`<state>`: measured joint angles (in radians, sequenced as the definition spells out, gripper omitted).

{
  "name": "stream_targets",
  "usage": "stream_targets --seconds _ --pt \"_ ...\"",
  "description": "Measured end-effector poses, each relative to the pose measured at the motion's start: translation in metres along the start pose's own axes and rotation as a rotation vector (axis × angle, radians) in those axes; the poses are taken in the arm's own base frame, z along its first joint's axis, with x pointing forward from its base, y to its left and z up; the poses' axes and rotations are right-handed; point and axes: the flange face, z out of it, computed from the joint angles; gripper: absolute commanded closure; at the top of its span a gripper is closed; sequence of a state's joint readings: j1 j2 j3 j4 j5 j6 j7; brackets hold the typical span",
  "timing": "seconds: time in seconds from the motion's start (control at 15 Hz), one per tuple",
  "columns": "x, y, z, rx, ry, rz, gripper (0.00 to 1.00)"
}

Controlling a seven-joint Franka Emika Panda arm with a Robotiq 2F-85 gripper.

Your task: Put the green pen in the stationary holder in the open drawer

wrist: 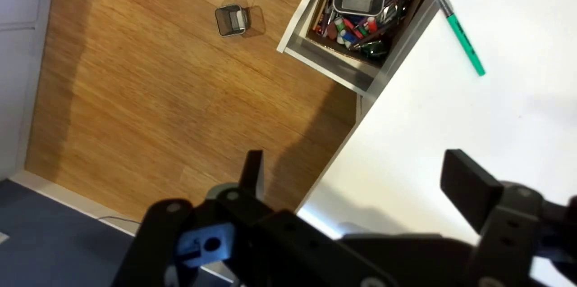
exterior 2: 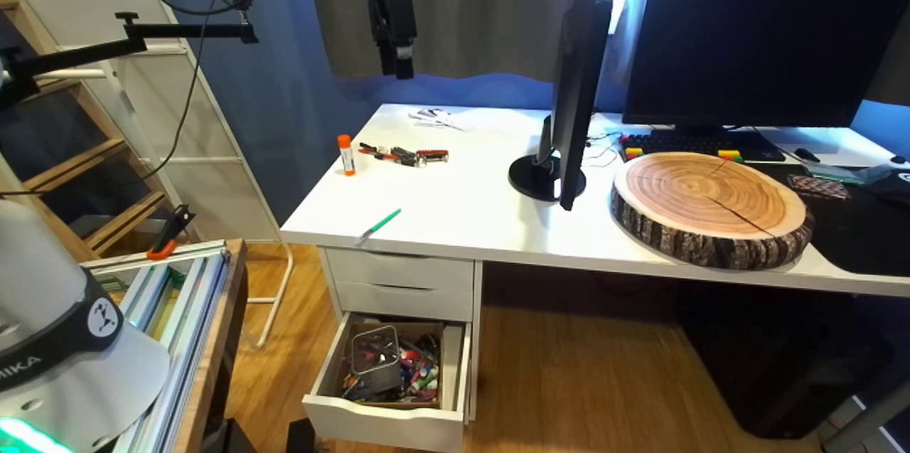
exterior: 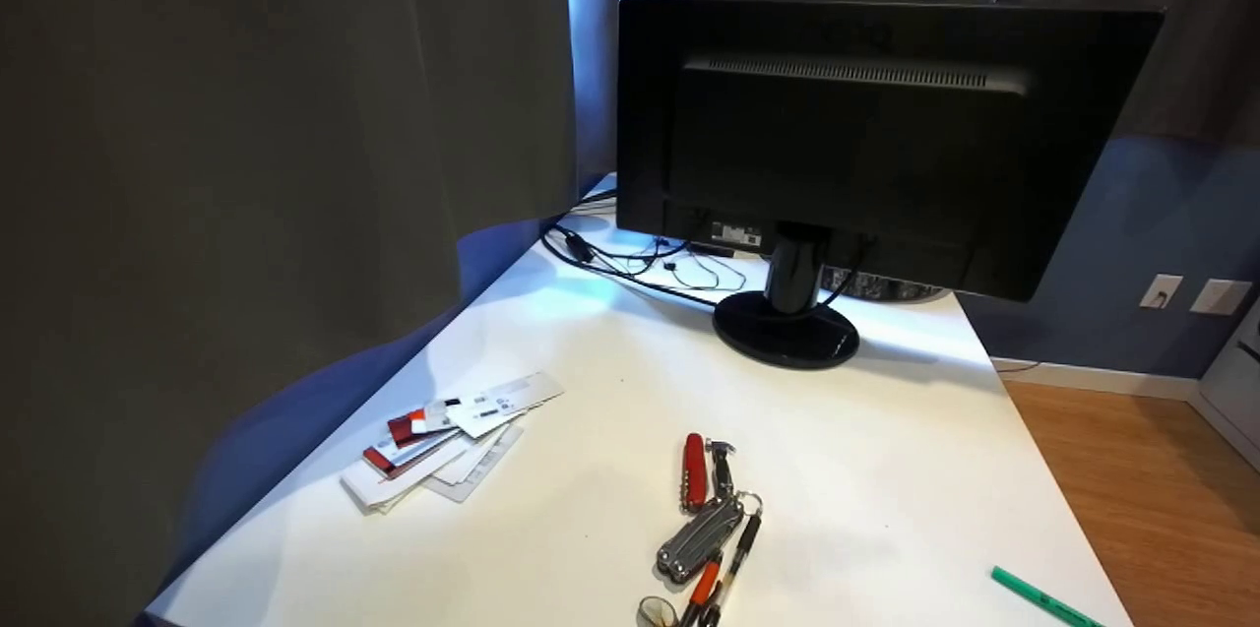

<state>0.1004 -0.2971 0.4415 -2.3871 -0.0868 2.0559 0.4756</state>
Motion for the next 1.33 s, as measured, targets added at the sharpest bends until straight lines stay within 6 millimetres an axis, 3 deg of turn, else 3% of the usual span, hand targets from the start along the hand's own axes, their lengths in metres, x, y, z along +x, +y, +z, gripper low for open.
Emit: stream_targets --seconds 0.33,0.53,1.33 --pt "0.023 -0.083 0.048 -0.012 -0.017 -0.269 0.0" --pt "0.035 -0.114 0.071 -0.011 -0.048 -0.375 0.0" --pt "0.044 -0.116 0.073 -0.005 -0.052 -0.39 0.0"
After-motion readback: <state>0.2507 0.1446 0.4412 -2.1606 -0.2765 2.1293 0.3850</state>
